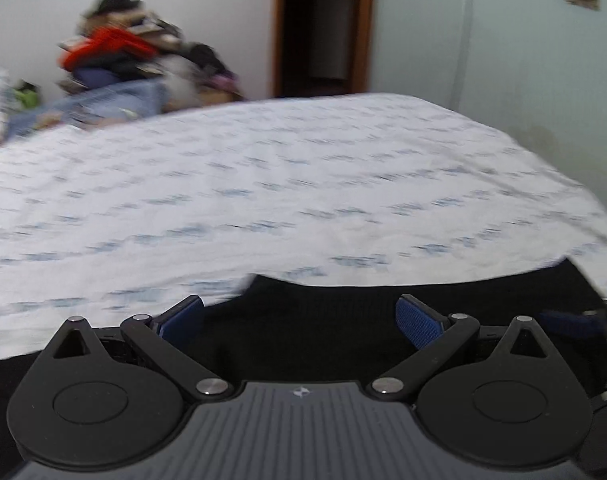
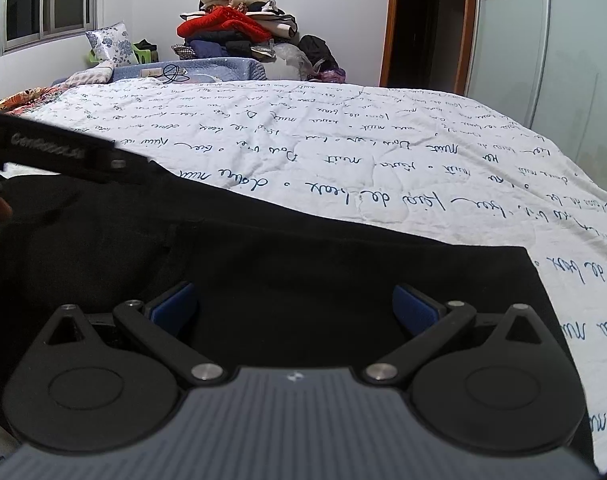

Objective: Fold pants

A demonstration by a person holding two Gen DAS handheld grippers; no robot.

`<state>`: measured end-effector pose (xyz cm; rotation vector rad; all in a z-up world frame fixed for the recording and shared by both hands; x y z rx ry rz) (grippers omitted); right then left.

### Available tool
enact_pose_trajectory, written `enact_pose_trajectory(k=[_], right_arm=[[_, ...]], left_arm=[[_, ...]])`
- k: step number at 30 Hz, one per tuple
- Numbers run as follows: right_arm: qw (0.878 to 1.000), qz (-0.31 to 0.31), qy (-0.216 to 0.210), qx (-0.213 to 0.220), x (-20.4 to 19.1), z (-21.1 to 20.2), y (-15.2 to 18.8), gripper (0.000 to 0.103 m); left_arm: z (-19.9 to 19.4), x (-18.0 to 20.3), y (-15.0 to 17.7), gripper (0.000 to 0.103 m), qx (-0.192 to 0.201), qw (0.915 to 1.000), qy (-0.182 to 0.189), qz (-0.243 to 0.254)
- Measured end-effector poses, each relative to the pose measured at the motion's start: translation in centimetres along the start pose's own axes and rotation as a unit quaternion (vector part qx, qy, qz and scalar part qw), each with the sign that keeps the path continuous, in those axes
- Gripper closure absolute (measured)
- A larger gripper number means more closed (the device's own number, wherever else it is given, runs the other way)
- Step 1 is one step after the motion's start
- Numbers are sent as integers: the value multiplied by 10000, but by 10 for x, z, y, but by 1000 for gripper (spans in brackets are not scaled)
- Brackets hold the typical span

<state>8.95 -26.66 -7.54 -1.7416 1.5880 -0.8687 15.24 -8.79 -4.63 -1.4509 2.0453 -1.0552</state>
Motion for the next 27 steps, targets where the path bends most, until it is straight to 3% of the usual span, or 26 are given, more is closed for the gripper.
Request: enact_pose_trajectory(k=[3,5,8,9,11,14,18,20,25,27], right_arm=[[10000,6,-4,2,0,0,0,0],[10000,22,-13,8,0,-1,0,0],[10000,45,-31,14,0,-1,0,0],[10000,50,-35,15,0,-1,0,0],[10000,71,-51,21,1,-1,1,0],[9999,103,-73,16,2,-1,0,0],[9999,106,-71,18,2,-1,0,0],[9999,107,-72,18,2,-1,0,0],[9999,107,-72,18,2,-1,0,0],[9999,112,-75,17,2,-1,0,0]], left_arm=[[20,-6,-3,4,-206,9997,-61,-148],[30,-14,-3,19,-339,9992,-147,-151],[35,-32,-1,22,-292,9968,-722,-166],[31,-37,-2,22,-231,9965,-751,-282],[14,-43,-5,25,-28,9974,-470,-552],[-4,-32,-10,24,202,9979,318,-520],[17,-14,-10,24,-249,9922,1129,-470],[35,-14,-6,24,-422,9914,1126,-518],[39,-27,-9,26,-210,9937,860,-682],[31,-24,-11,26,-133,9978,415,-500]])
Point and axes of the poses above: each gripper's, at about its wrist camera, not at the fingertips, and z roughly the way its jaws point, x to its right, y to its underside, the point moved 1 cm from there along z, roughly the way its jaws point, and after that the axes turned 2 degrees about -z, right-handed, at the moved point
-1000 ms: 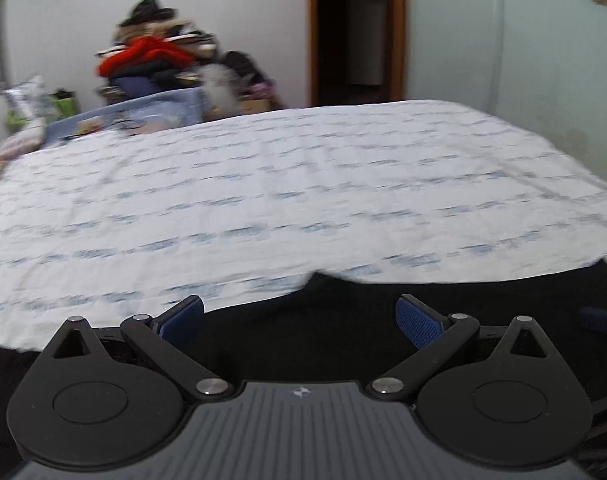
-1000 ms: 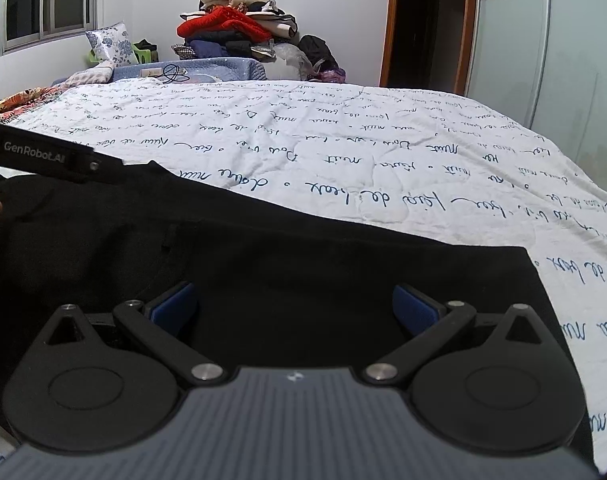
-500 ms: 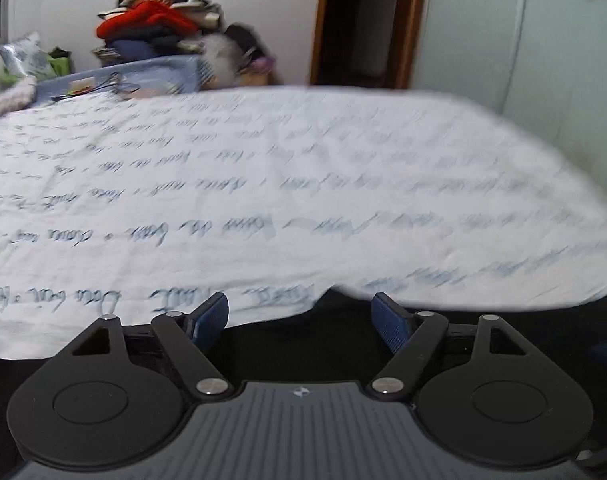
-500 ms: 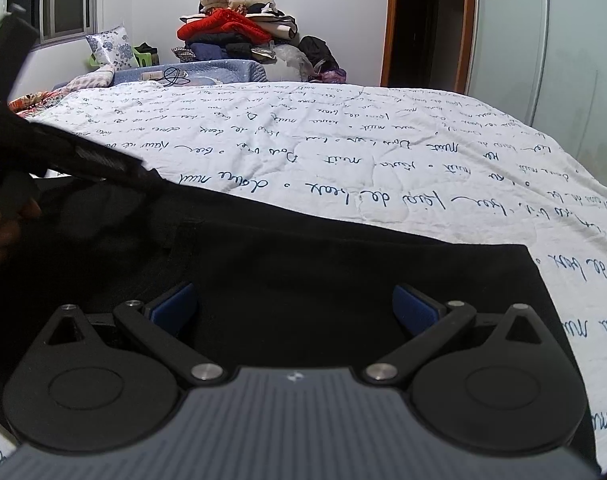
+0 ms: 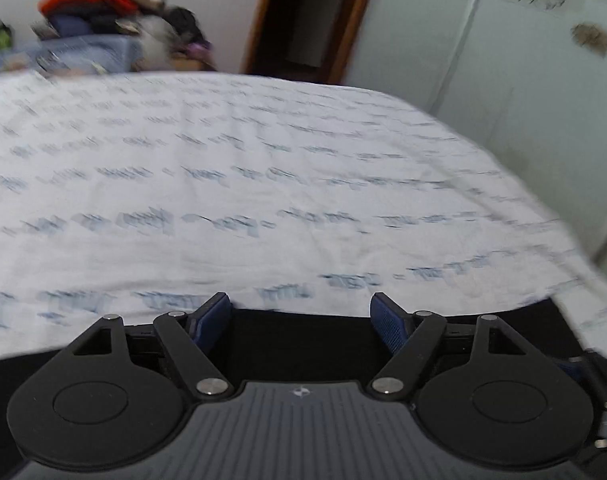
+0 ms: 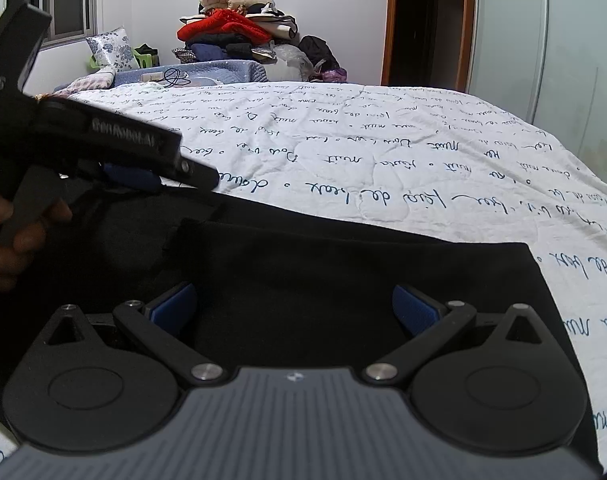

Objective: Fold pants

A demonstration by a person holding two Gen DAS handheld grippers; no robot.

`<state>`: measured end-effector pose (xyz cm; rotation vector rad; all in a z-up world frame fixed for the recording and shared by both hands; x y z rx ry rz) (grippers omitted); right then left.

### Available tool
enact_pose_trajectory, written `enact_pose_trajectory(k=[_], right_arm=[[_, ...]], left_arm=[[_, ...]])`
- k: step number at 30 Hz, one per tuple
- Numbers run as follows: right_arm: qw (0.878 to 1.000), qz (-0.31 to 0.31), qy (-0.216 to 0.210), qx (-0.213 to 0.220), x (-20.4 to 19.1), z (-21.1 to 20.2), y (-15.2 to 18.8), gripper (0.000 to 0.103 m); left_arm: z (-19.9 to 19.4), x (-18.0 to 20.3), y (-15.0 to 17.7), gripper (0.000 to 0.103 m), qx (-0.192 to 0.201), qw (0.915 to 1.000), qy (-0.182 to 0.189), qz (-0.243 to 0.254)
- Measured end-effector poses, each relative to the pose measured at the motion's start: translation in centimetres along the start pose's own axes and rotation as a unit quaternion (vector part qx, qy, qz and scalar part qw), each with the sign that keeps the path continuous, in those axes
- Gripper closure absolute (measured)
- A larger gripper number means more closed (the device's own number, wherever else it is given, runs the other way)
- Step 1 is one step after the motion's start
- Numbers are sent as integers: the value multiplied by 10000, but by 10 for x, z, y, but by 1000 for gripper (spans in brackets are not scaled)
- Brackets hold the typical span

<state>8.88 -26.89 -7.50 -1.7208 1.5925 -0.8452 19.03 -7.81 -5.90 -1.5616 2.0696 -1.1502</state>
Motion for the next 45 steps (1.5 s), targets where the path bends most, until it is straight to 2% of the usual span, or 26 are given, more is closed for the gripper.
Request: enact_pose_trajectory(k=[1,4,5,7,9,12,14,15,17,19,20,22,23,24,27,28,30,34,35,37,38,41,45], right_arm=[[10000,-2,3,-2,0,0,0,0],[10000,0,6,2,-1,0,0,0],[10000,8,5,19,-1,-1,0,0],[9999,91,-23,117,3,-7,-1,0],[9994,141,-29,313,9,-21,-6,0],[9981,-71,341,513,21,-37,-15,0],[9961,-291,729,393,34,-33,-20,0],[9958,-318,835,198,42,-26,-20,0],[9964,-213,790,-237,58,-9,-19,0],[9969,47,646,-452,72,2,-15,0],[9966,179,677,-444,76,1,-16,0],[9945,197,996,-268,76,-11,-18,0],[9949,175,980,-135,75,-17,-20,0],[9968,185,771,-61,73,-23,-22,0],[9997,109,59,-203,60,-21,-24,0],[9995,41,38,-323,56,-14,-22,0],[9978,-151,282,-578,52,0,-16,0],[9979,-55,498,-402,53,-22,-13,0],[9987,-84,370,-346,51,-32,-9,0],[9984,-246,55,-514,44,-43,3,0],[9973,-400,44,-619,38,-45,13,0],[9980,-444,163,-431,34,-62,29,0],[9988,-279,338,-217,44,-88,28,0]], left_arm=[[-7,2,0,26,70,9999,-85,110],[-29,10,4,25,102,9996,228,162],[-36,15,7,23,114,9995,216,206],[-48,27,14,18,153,9992,-52,370],[-52,37,24,18,163,9976,-391,542],[-46,43,33,18,52,9967,-550,594],[-39,45,38,18,-53,9968,-532,593],[-33,45,41,18,-165,9963,-584,610],[-25,47,46,16,-252,9946,-718,705],[-29,49,47,15,-189,9936,-818,754],[-33,50,48,15,-154,9930,-869,780],[-41,52,48,15,-50,9922,-931,823],[-45,52,49,15,-9,9925,-910,820],[-48,53,50,15,-2,9930,-871,794],[-51,58,56,15,-100,9939,-764,790],[-50,59,59,15,-156,9930,-794,859],[-54,63,66,15,-166,9903,-940,1006],[-69,64,75,15,-184,9914,-789,1030],[-70,65,77,15,-218,9912,-753,1066],[-68,68,83,14,-218,9872,-875,1313],[-68,70,87,13,-175,9853,-932,1423],[-76,75,88,13,-118,9831,-1038,1502],[-82,78,92,10,16,9804,-1065,1658]])
Point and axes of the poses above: each gripper's, at about its wrist camera, not at the fingertips, and z roughly the way its jaws point, x to its right, y to its underside, the point moved 1 cm from there along z, roughly the way its jaws point, and after that the axes turned 2 degrees about -z, right-handed, at the moved point
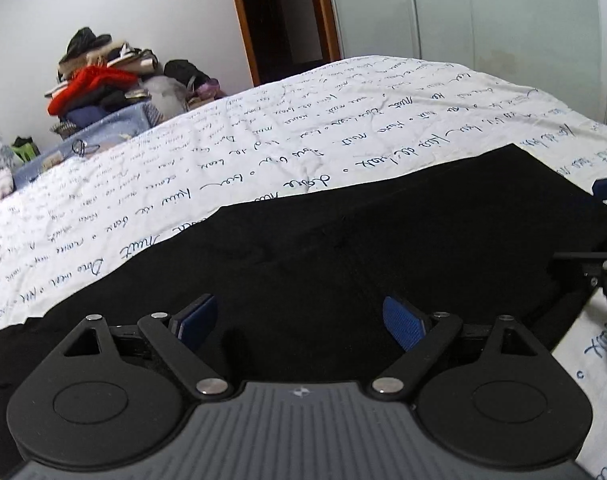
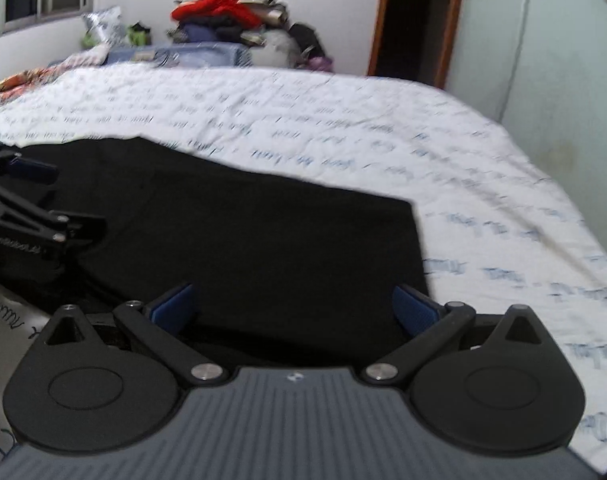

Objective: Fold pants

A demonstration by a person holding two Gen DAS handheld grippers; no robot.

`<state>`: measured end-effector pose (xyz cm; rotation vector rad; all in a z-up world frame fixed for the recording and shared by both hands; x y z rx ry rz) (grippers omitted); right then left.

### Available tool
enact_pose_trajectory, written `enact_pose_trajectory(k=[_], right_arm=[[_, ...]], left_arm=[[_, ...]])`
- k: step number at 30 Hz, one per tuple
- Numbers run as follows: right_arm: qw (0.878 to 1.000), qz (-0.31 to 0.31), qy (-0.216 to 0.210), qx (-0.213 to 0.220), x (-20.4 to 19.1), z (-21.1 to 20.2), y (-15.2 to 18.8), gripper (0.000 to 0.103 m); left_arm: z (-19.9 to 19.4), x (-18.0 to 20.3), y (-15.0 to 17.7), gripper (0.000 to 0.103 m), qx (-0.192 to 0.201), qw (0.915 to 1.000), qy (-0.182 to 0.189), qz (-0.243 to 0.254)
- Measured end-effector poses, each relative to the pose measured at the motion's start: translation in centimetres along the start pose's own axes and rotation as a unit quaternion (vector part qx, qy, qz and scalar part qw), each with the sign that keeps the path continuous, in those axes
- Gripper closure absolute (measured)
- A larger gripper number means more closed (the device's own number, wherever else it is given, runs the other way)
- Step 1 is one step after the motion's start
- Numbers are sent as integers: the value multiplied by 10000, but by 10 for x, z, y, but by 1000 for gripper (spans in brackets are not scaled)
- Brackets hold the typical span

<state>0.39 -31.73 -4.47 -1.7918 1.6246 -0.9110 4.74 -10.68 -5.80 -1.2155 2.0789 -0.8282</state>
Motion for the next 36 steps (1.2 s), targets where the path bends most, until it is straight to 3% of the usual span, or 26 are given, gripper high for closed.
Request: enact_pose_trajectory(k=[2,7,12,16,18,21,24,28,31,33,36], right_arm=[[9999,-52,49,-113,3,4,4,0],[9994,250,-62,-248,14,11,11,0],[9998,194,-67,-4,2,4,1,0],[9985,248,-476,-39,-16,14,-8,0],[9980,13,-629,-31,-32,18,-15,0],[9975,-468,-498,-172,-53,30,-15,0],[9976,-216,-615,-238,-48,34,-11,0],[9980,-130,-601,-167,-51,25,-22,0],[9959,-300,-844,90,-66,18,-34,0],[9936,-509,-997,170,-80,22,-40,0],[9899,-1039,-943,-193,-102,45,-32,0]], left_arm=[[7,3,4,6,-104,9999,-101,48],[-3,-2,6,6,53,9998,-157,-144],[-11,-19,13,6,167,9960,-750,-463],[-18,-49,23,6,153,9905,-1026,-907],[-14,-64,28,6,-77,9883,-1032,-1119],[-12,-83,36,5,-189,9850,-752,-1542],[-20,-91,39,5,-66,9822,-888,-1656],[-33,-114,45,5,151,9700,-1417,-1968],[-26,-141,58,5,-212,9619,-1295,-2398],[-27,-144,64,5,-231,9650,-1094,-2374],[-34,-133,63,4,-179,9713,-1240,-2022]])
Point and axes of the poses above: each gripper's, at about its wrist camera, not at the fingertips, and z roughly the way its jaws point, x to its right, y to its underside, the point moved 1 cm from there along z, roughly the way its jaws point, and after that the axes turned 2 degrees about -z, right-handed, at the moved point
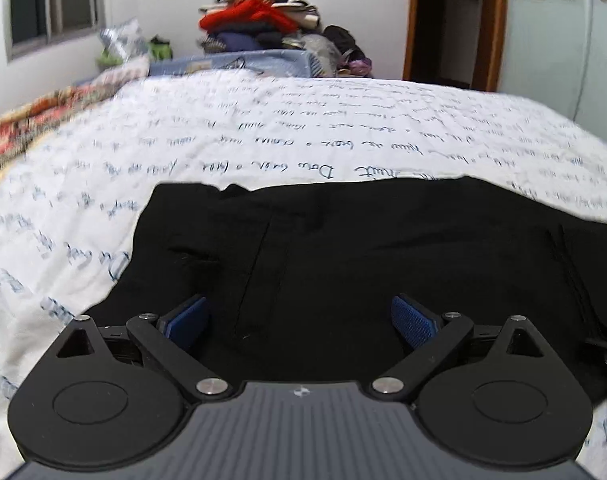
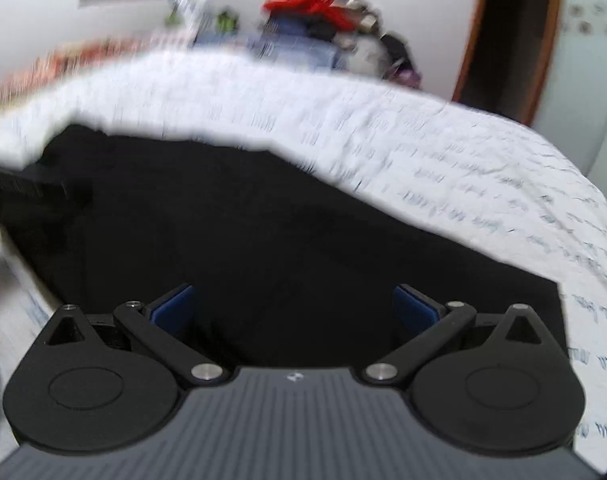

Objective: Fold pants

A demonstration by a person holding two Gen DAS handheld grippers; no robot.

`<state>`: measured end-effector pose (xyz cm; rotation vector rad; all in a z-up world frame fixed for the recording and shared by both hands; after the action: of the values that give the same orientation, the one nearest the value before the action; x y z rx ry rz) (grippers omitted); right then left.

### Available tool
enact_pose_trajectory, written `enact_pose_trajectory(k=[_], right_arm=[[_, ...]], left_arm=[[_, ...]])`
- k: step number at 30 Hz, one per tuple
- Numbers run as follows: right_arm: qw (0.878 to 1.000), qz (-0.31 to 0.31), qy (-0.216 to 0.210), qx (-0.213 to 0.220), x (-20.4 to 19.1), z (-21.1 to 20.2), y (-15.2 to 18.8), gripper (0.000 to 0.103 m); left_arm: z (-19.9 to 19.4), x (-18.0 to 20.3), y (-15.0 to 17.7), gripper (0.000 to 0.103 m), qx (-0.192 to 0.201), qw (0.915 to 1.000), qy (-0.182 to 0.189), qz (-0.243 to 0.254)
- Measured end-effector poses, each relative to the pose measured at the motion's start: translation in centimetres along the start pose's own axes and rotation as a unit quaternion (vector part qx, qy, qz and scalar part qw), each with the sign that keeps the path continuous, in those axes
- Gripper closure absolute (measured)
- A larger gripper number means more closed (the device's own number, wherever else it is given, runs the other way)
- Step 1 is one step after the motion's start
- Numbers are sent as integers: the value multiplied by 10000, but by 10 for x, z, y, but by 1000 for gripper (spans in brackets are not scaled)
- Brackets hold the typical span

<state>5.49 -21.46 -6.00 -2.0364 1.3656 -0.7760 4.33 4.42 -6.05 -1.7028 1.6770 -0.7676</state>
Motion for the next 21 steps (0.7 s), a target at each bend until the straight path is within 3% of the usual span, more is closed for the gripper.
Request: enact_pose_trajectory(k=[4,12,14,17,21], right_arm=[[9996,279,-26,2,5,-2,5,0],[9986,151,133,483,-11,-12,-20,0],[9986,208,164,458,-11,2,-26,0],[9988,476,145,-14,-5,31,-24,0],[9984,557,107,72,0,22,-23,0]], left_arm=[[1,8,3,4,152,9993,-188,272],[2,6,-4,3,99,9998,-138,51],[6,4,-9,3,106,9999,-61,-27],[16,3,-16,3,-16,9998,-165,-68],[23,10,-20,3,-1,9995,-291,73]])
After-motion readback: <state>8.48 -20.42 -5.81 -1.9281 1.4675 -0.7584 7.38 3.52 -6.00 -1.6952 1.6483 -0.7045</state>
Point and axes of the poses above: each gripper's, at about its wrist camera, not at the fingertips, and z roughly the way its jaws point, x to its right, y to its underside, the point moved 1 cm from there along z, roughly the way its jaws point, and after that the axes turned 2 degrees about -z, right-handed, at the moved point
